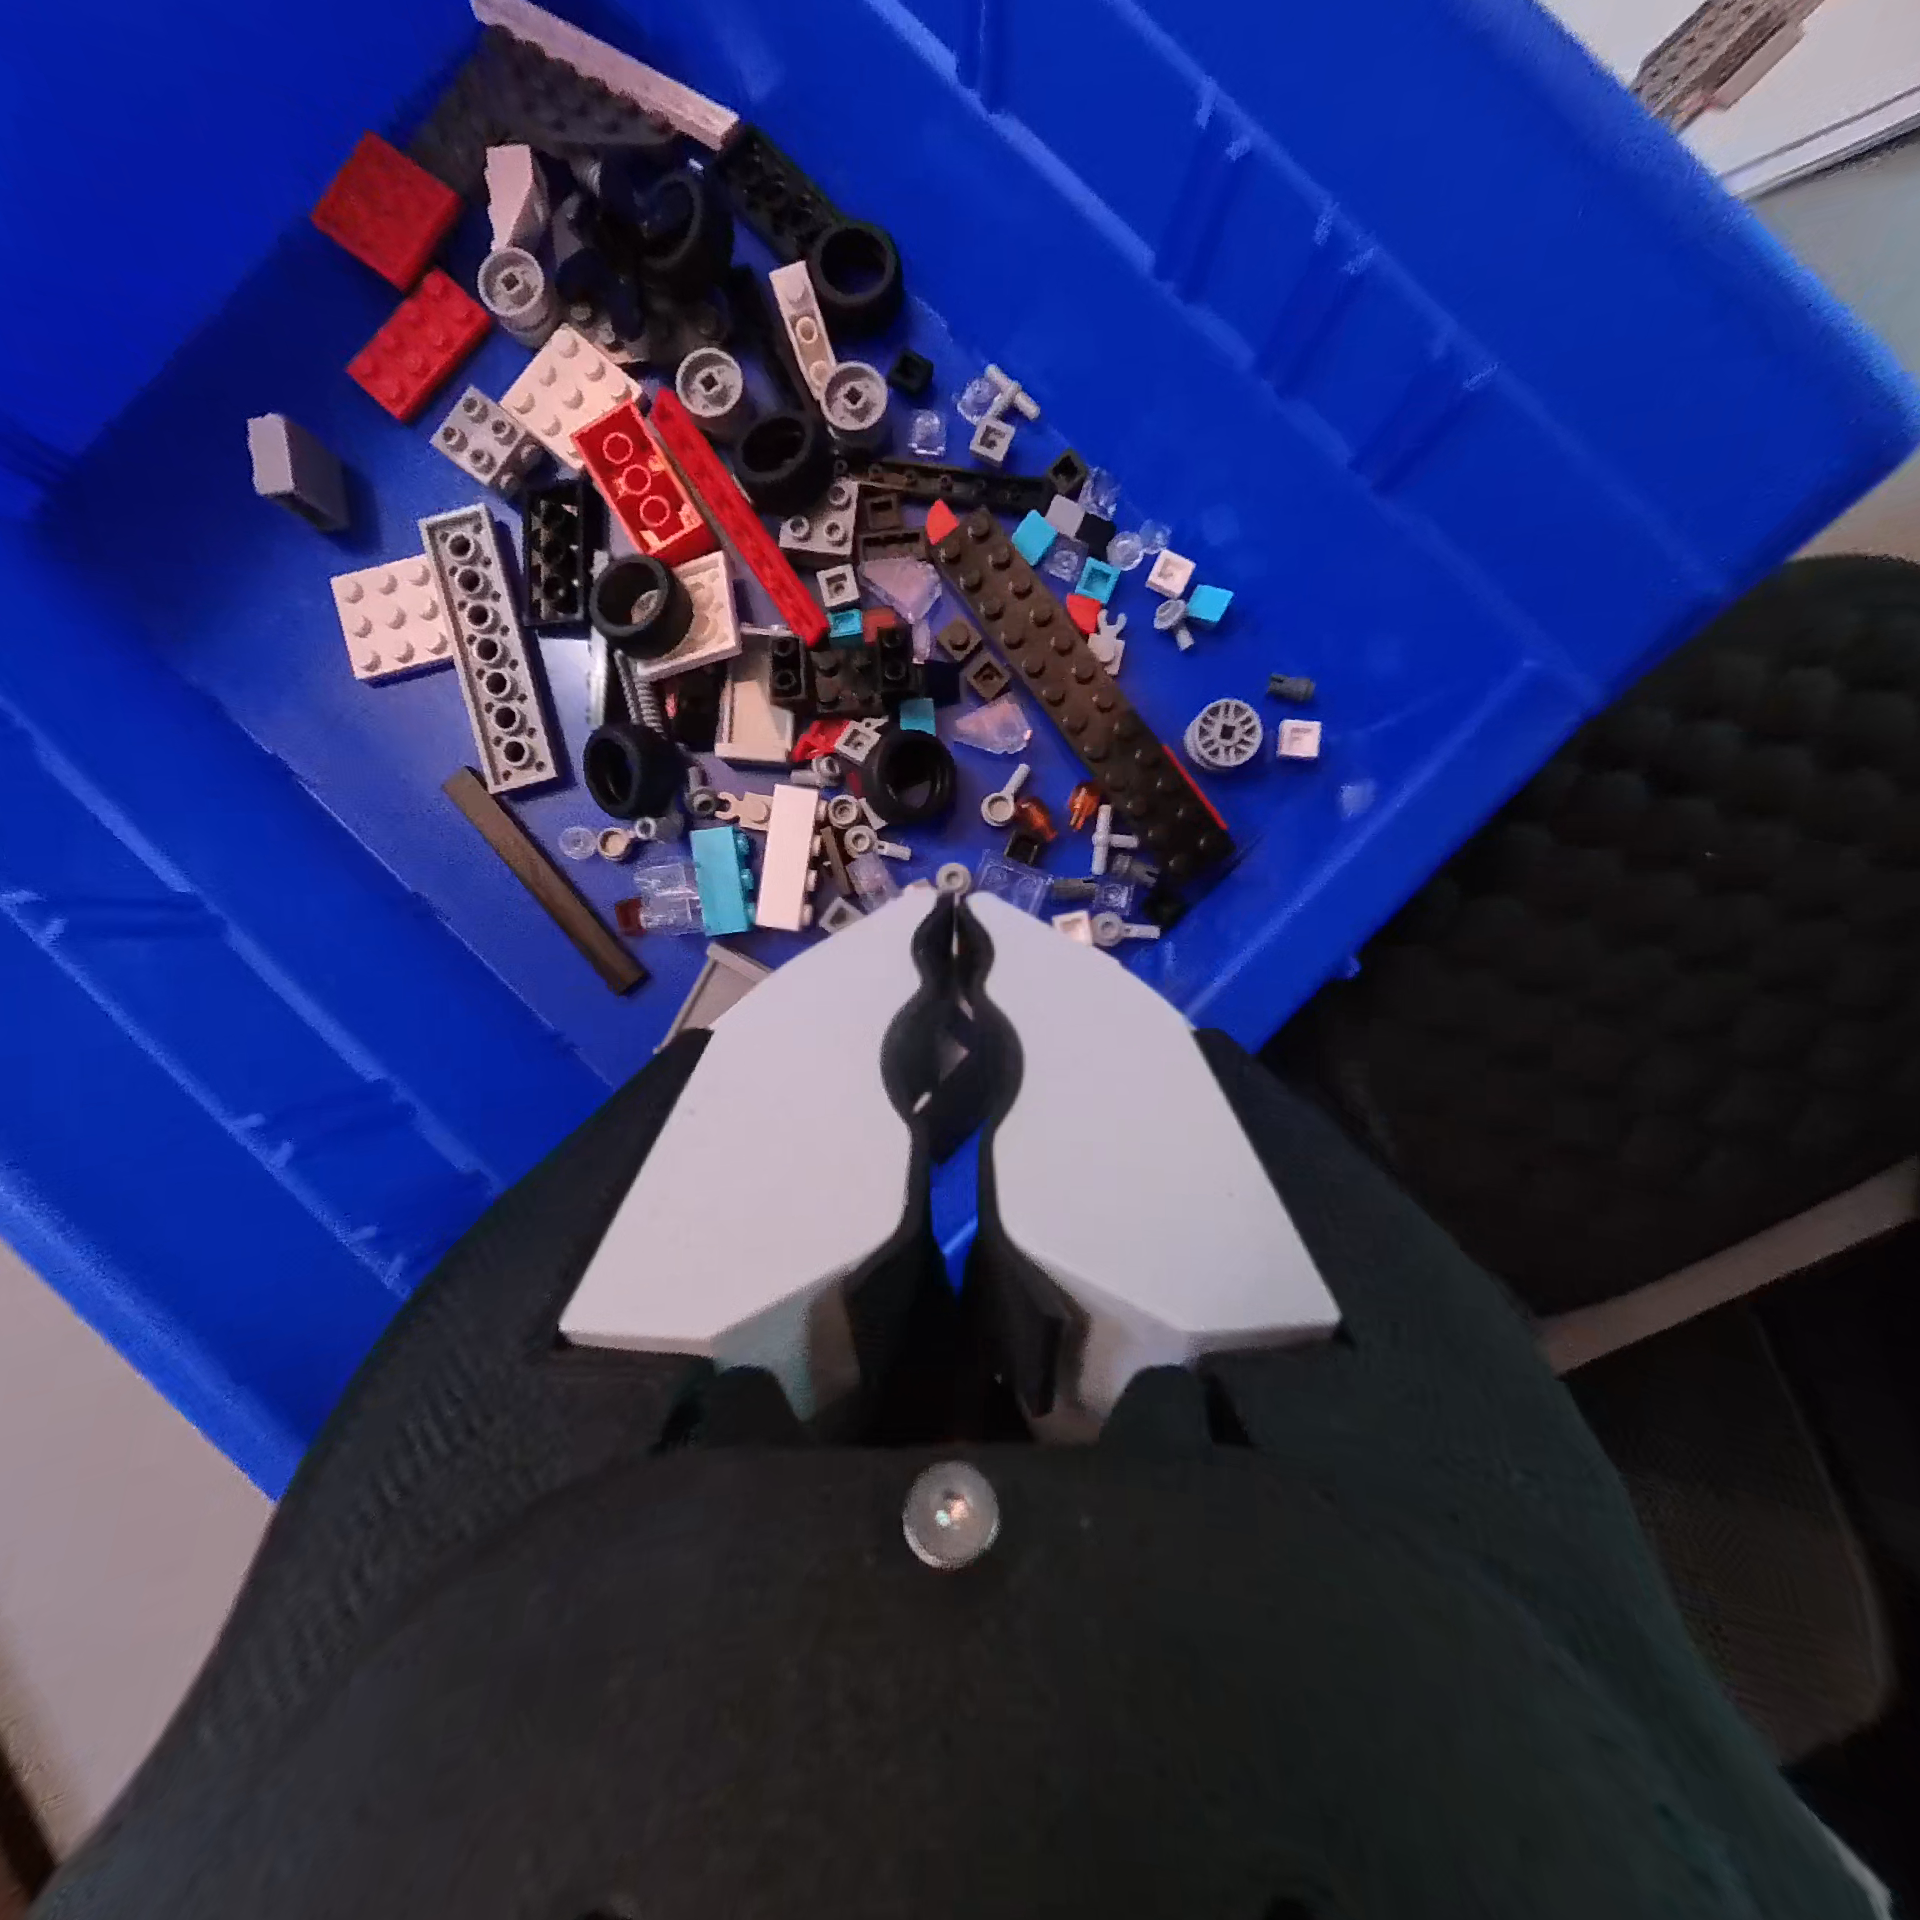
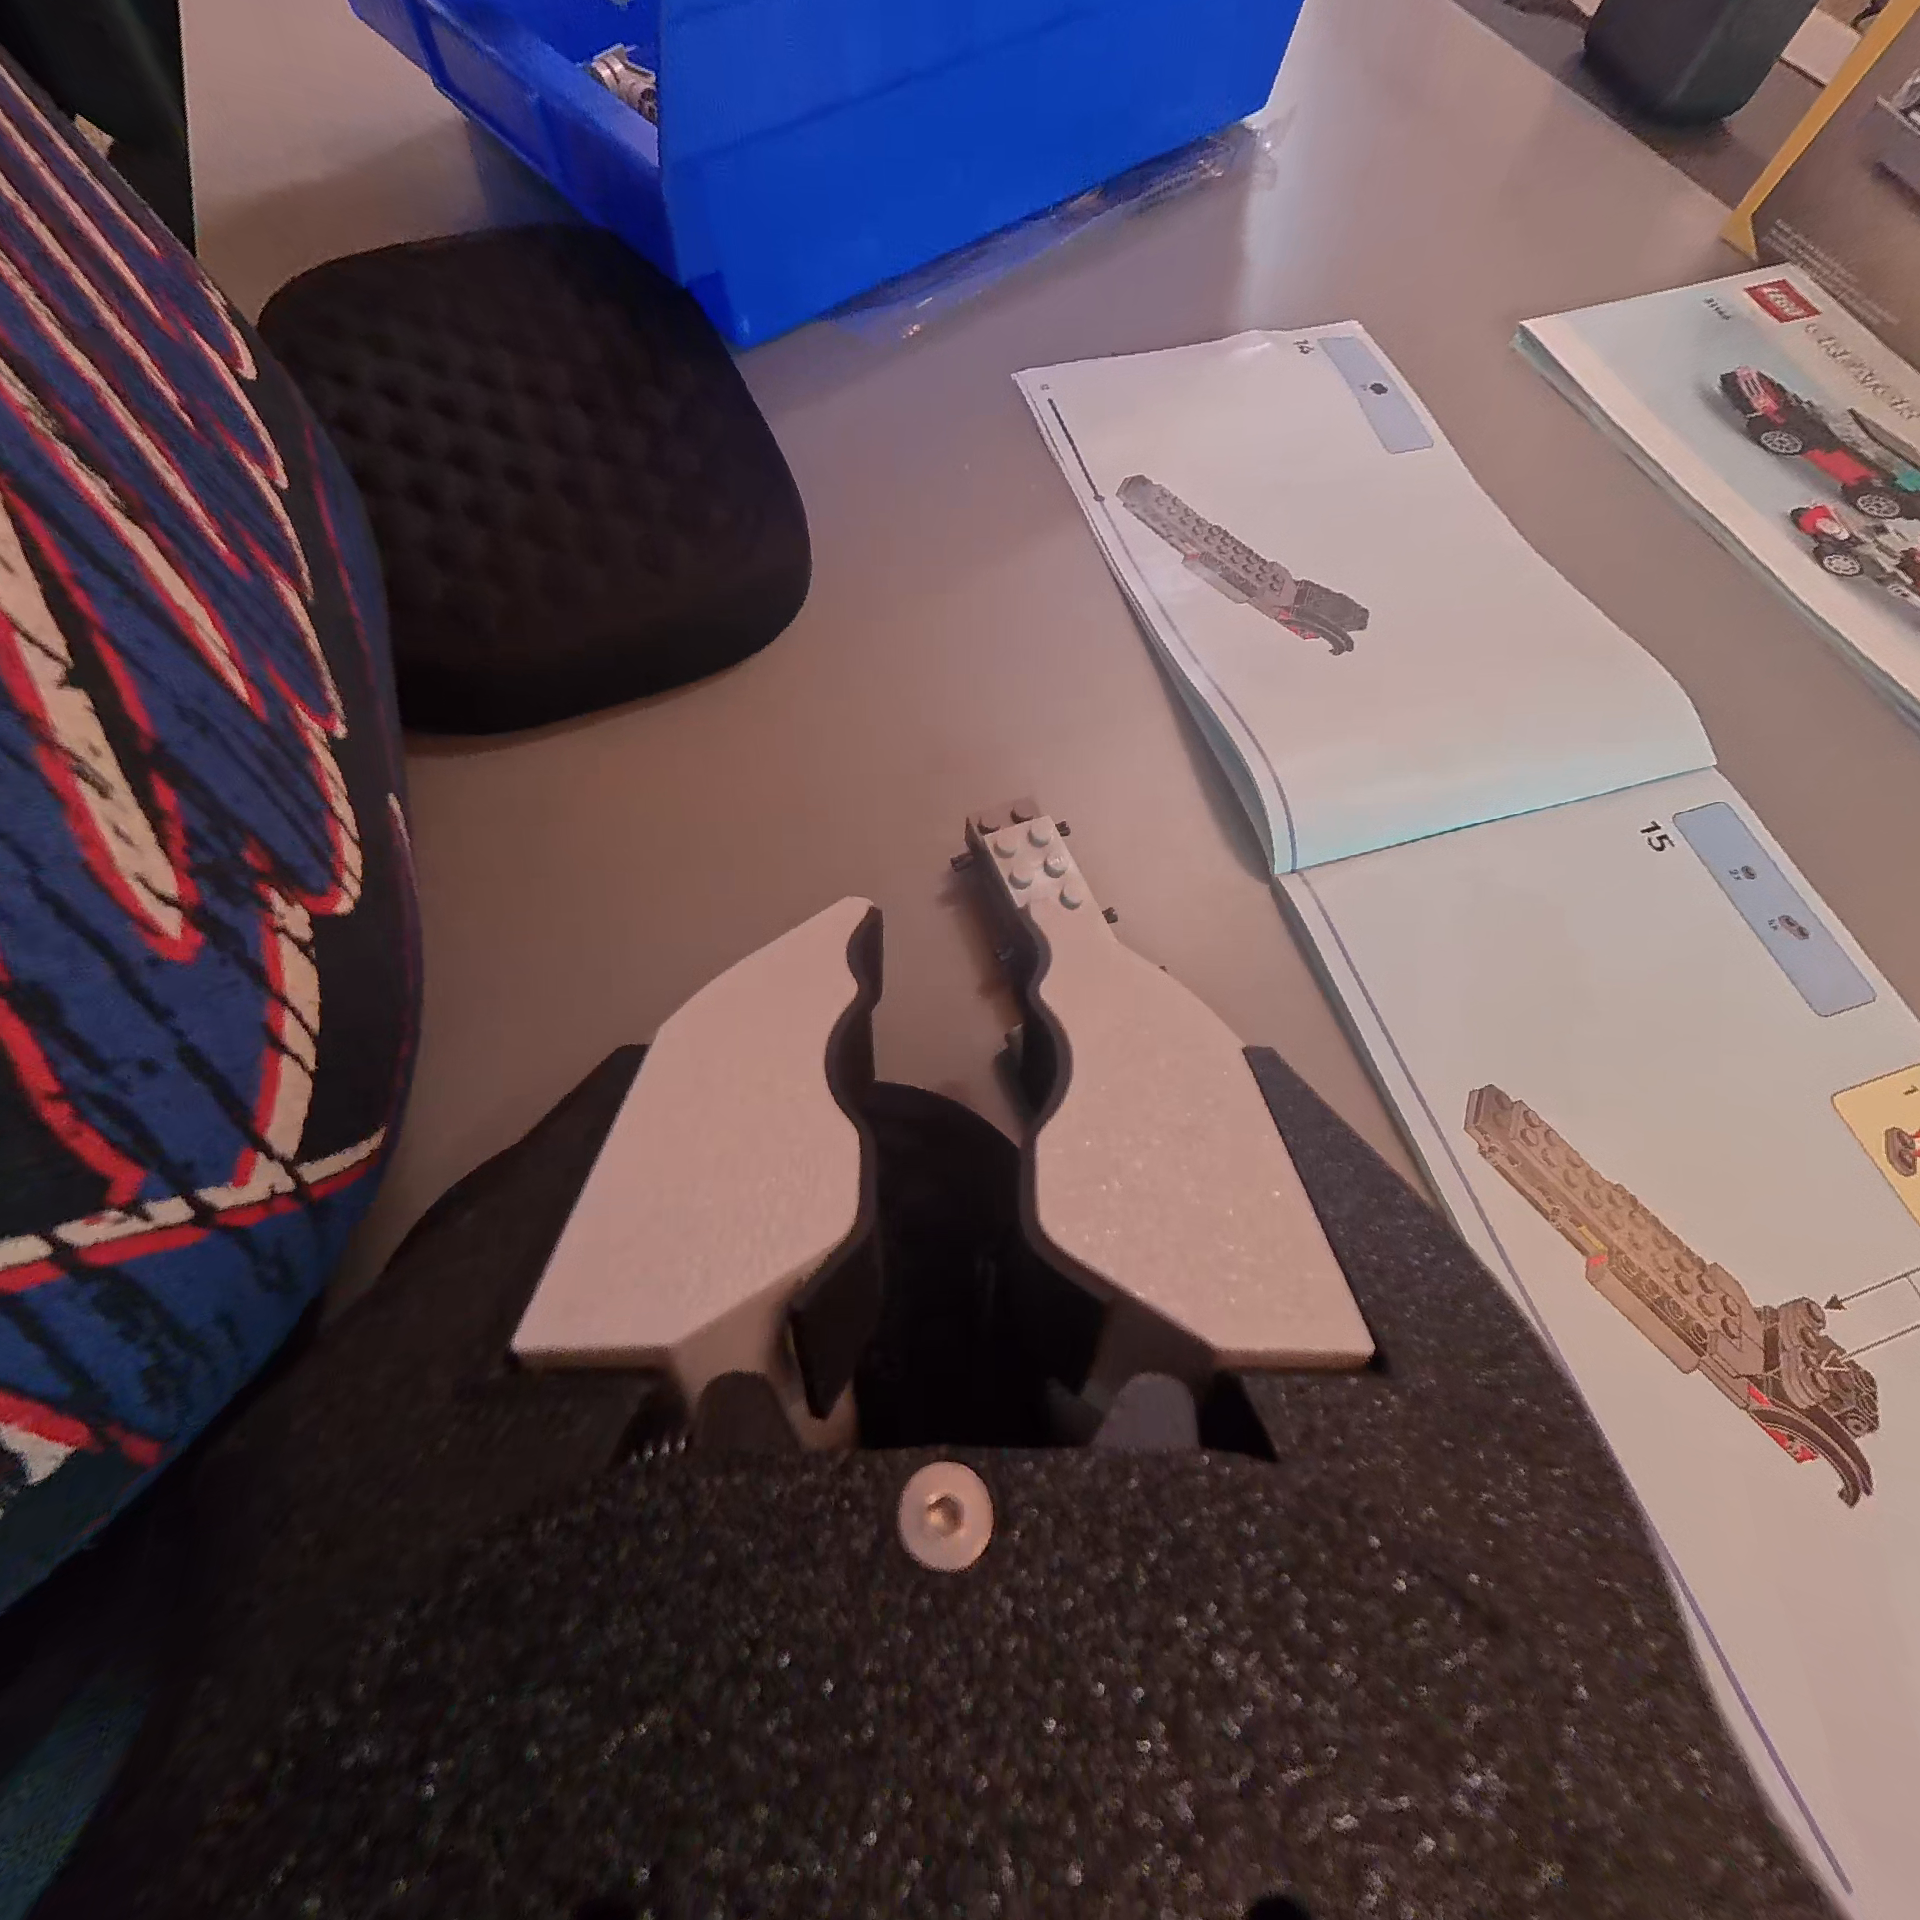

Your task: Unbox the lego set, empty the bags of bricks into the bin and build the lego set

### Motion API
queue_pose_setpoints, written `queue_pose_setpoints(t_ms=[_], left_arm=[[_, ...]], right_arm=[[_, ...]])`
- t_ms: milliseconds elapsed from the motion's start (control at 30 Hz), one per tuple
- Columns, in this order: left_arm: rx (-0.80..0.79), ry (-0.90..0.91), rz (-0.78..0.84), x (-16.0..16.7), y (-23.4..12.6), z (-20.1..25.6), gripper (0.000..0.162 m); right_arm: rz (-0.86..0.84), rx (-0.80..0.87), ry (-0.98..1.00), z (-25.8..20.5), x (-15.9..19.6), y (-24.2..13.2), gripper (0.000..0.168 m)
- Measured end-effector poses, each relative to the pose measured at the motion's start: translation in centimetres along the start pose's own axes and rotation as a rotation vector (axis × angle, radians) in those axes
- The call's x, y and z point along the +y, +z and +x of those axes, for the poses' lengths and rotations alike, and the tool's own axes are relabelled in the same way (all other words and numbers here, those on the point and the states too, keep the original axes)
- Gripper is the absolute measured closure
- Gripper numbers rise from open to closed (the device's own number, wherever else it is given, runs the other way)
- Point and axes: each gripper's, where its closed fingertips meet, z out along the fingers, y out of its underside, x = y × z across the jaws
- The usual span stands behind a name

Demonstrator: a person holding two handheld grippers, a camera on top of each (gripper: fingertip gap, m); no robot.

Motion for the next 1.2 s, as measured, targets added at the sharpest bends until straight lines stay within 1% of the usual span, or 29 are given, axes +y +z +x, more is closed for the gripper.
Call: queue_pose_setpoints(t_ms=[100,200,300,367,467,567,600,633,700,767,833,867,1000,1067,1167,1200], left_arm=[[-0.009,0.066,-0.141,0.7,1.1,-0.2,0.16],[0.06,0.131,-0.304,2.1,2.3,0.6,0.161],[0.084,0.123,-0.369,2.5,2.4,0.6,0.158],[0.095,0.124,-0.407,3.0,2.1,0.7,0.152],[0.093,0.131,-0.431,3.1,1.9,0.7,0.151],[0.091,0.131,-0.425,2.8,2.1,0.5,0.143],[0.097,0.121,-0.412,2.5,2.3,0.6,0.146],[0.101,0.114,-0.405,2.4,2.4,0.6,0.151],[0.081,0.117,-0.424,2.7,2.7,0.1,0.159],[0.069,0.111,-0.444,3.1,2.6,-0.1,0.159],[0.096,0.123,-0.449,3.3,2.4,0.5,0.15],[0.097,0.124,-0.453,3.4,2.3,0.6,0.149],[0.085,0.119,-0.466,3.5,2.3,0.4,0.149],[0.079,0.112,-0.466,3.4,2.3,0.2,0.152],[0.031,0.116,-0.484,3.6,2.2,-0.6,0.153],[0.044,0.12,-0.483,3.6,2.2,-0.4,0.153]], right_arm=[[0.016,-0.001,0.003,0.0,-0.2,-0.1,0.144],[0.04,0.005,0.011,0.1,-0.4,-0.3,0.144],[0.06,0.005,0.026,0.3,-0.6,-0.5,0.144],[0.071,0.0,0.038,0.3,-0.7,-0.6,0.144],[0.082,-0.014,0.061,0.4,-0.8,-0.7,0.144],[0.094,-0.035,0.086,0.4,-0.9,-0.8,0.144],[0.1,-0.04,0.093,0.5,-0.9,-0.8,0.144],[0.105,-0.044,0.099,0.5,-1.0,-0.9,0.144],[0.112,-0.05,0.109,0.5,-1.0,-0.9,0.144],[0.117,-0.052,0.112,0.5,-1.1,-1.0,0.144],[0.119,-0.051,0.113,0.6,-1.1,-1.0,0.144],[0.117,-0.051,0.114,0.6,-1.1,-1.0,0.144],[0.115,-0.058,0.118,0.5,-1.1,-0.9,0.144],[0.118,-0.06,0.122,0.6,-1.1,-1.0,0.144],[0.119,-0.062,0.125,0.6,-1.1,-1.0,0.144],[0.119,-0.062,0.125,0.6,-1.1,-1.0,0.144]])
